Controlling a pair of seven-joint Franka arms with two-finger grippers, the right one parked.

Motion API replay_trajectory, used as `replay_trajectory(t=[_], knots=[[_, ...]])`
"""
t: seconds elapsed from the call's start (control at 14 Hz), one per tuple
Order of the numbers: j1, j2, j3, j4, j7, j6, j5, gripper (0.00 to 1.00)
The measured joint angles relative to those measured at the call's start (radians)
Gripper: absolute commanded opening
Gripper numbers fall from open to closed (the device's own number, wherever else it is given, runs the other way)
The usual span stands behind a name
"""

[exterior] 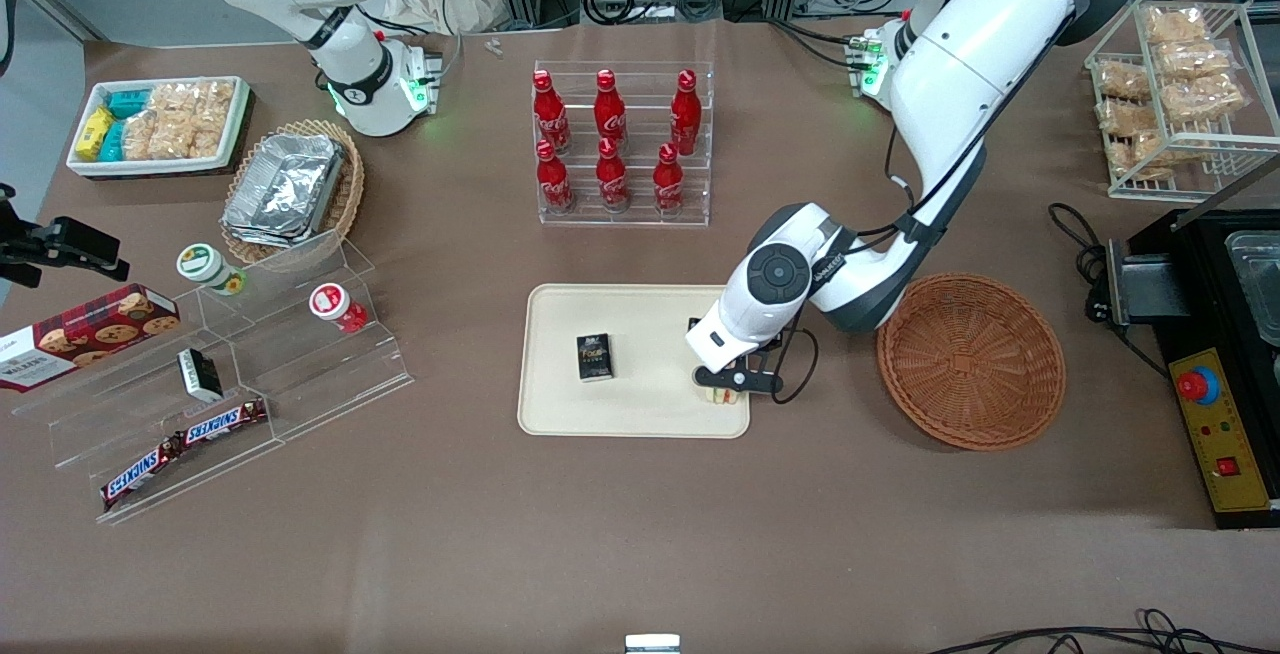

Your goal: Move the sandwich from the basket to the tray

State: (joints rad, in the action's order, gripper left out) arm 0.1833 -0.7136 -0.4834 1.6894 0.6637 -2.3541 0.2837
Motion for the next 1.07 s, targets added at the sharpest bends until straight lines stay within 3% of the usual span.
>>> replay_trajectory(t=[0.21, 0.36, 0.79, 1.07], knots=[[-0.005, 0.025, 0.0, -0.023, 0.01, 0.018, 0.0, 1.0], [-0.014, 0.09, 0.0, -0.039, 0.01, 0.122, -0.005, 1.0], [-0.096, 0.39, 0.0, -0.049, -0.033, 0.375, -0.114, 1.0], [-0.179, 0.509, 0.003, -0.048, -0.068, 0.465, -0.17, 1.0]])
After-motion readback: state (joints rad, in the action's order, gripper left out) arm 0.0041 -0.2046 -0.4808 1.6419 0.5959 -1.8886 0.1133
